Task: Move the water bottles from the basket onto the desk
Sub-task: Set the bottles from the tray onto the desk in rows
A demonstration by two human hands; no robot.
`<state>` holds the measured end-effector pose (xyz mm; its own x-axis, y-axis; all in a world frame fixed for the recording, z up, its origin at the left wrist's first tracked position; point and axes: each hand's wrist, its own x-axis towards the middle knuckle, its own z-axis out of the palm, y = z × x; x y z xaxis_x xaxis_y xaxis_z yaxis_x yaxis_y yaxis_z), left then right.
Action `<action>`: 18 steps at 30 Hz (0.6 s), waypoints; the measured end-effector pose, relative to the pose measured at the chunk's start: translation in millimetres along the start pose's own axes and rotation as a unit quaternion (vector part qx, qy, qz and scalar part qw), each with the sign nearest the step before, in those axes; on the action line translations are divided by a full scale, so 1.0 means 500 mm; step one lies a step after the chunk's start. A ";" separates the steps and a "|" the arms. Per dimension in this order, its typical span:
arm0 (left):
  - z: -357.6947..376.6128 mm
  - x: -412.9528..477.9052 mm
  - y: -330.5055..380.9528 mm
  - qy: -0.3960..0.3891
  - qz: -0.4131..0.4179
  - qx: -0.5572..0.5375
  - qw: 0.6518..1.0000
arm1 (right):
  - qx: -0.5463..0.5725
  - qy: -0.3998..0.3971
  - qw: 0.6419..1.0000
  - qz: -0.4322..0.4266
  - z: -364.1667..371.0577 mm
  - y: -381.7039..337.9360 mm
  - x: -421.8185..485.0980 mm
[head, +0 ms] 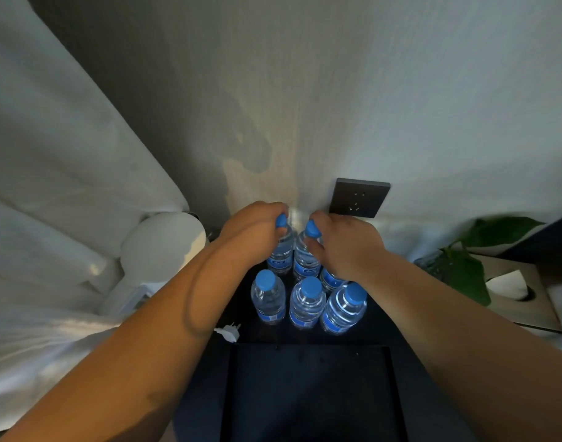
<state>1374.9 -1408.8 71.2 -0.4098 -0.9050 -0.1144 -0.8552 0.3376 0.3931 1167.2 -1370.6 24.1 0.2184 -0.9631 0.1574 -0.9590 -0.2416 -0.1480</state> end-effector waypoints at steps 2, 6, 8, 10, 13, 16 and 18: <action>-0.006 0.001 0.005 -0.015 0.000 0.015 1.000 | 0.003 0.002 1.000 0.000 0.000 -0.001 0.001; -0.009 -0.007 0.017 0.007 -0.027 0.005 1.000 | 0.004 -0.001 1.000 0.004 0.002 -0.001 0.004; -0.011 -0.008 0.026 0.023 -0.072 -0.001 0.997 | 0.002 0.000 1.000 0.005 0.003 -0.001 0.005; -0.012 -0.007 0.036 0.018 -0.093 -0.009 0.996 | 0.003 0.003 1.000 0.006 0.006 -0.001 0.006; -0.017 0.000 0.045 -0.003 -0.096 -0.013 0.995 | 0.000 0.009 1.000 0.005 0.012 0.002 0.007; -0.026 0.003 0.045 -0.027 -0.091 -0.001 0.996 | -0.009 0.014 1.000 0.002 0.014 0.003 0.008; -0.027 0.004 0.043 -0.033 -0.086 0.008 0.996 | -0.008 0.015 1.000 0.002 0.015 0.003 0.007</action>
<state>1360.1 -1406.9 91.8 -0.2764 -0.9308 -0.2390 -0.9193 0.1836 0.3482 1168.0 -1375.0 17.2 0.2096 -0.9599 0.1861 -0.9625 -0.2361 -0.1338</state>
